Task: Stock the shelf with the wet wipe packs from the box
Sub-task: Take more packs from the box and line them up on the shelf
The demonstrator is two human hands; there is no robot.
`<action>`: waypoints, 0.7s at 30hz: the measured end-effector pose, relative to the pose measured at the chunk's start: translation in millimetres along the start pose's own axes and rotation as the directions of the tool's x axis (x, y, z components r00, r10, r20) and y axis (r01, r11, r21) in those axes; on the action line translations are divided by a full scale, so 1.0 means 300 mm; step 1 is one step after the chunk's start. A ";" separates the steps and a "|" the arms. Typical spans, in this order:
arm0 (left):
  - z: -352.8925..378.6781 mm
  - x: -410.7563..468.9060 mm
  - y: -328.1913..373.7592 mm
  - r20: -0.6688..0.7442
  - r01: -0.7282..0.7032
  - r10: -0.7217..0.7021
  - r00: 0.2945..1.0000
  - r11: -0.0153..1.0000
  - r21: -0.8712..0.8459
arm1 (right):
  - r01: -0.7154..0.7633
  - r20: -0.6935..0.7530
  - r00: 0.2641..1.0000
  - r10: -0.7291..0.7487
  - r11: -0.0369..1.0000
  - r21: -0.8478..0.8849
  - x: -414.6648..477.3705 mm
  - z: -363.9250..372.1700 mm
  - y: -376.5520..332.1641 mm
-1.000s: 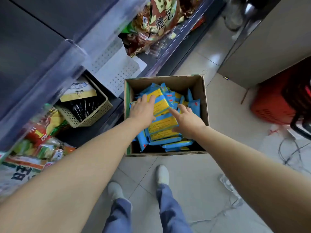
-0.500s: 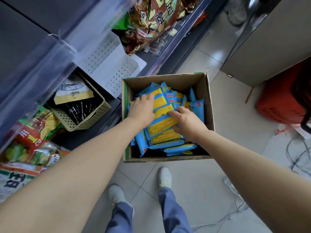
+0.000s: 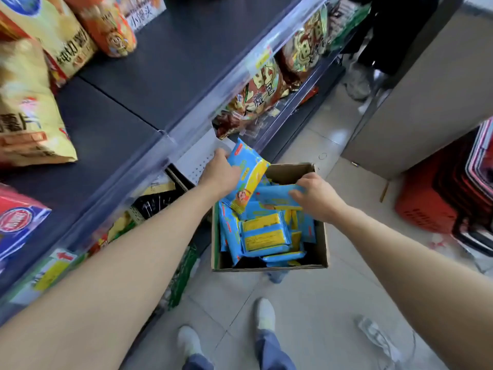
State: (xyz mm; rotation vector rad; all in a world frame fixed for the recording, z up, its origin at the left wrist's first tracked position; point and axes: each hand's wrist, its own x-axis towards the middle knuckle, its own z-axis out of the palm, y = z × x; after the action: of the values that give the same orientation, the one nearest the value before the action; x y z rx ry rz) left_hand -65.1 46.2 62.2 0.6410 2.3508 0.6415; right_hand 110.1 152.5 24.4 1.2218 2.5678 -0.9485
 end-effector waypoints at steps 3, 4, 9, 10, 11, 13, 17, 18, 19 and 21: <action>-0.112 -0.071 0.071 -0.014 -0.013 0.014 1.000 0.999 0.047 | -0.098 -0.011 0.995 0.101 0.981 0.168 -0.032 -0.114 -0.071; -0.148 -0.100 0.097 -0.013 -0.030 0.031 0.999 0.998 0.063 | -0.111 -0.020 0.993 0.120 0.959 0.261 -0.045 -0.152 -0.101; -0.362 -0.251 0.213 -0.082 -0.142 0.155 0.985 0.979 0.145 | -0.015 -0.119 0.988 0.098 0.830 0.558 -0.130 -0.342 -0.293; -0.419 -0.285 0.231 -0.097 -0.168 0.188 0.977 0.967 0.191 | 0.043 -0.165 0.984 0.064 0.819 0.572 -0.149 -0.380 -0.343; -0.480 -0.323 0.248 -0.115 -0.186 0.219 0.969 0.952 0.243 | 0.106 -0.215 0.976 0.026 0.809 0.579 -0.167 -0.416 -0.396; -0.617 -0.413 0.280 -0.172 -0.208 0.279 0.945 0.915 0.346 | 0.221 -0.309 0.950 -0.033 0.772 0.596 -0.204 -0.486 -0.512; -0.897 -0.637 0.307 -0.360 -0.187 0.383 0.851 0.861 0.473 | 0.467 -0.461 0.863 -0.208 0.677 0.569 -0.313 -0.608 -0.779; -0.965 -0.699 0.302 -0.412 -0.168 0.394 0.822 0.858 0.485 | 0.527 -0.493 0.831 -0.258 0.647 0.551 -0.345 -0.631 -0.854; -1.024 -0.756 0.295 -0.453 -0.152 0.402 0.796 0.856 0.493 | 0.575 -0.515 0.804 -0.298 0.612 0.543 -0.371 -0.651 -0.919; -1.140 -0.876 0.264 -0.527 -0.097 0.402 0.749 0.853 0.513 | 0.656 -0.525 0.751 -0.399 0.533 0.533 -0.424 -0.678 -1.063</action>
State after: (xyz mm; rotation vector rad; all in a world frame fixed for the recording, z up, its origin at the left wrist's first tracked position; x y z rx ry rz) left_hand -86.2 -141.8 457.8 1.1237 3.1207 0.4484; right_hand -14.9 41.4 386.9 0.6794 3.0554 -2.1948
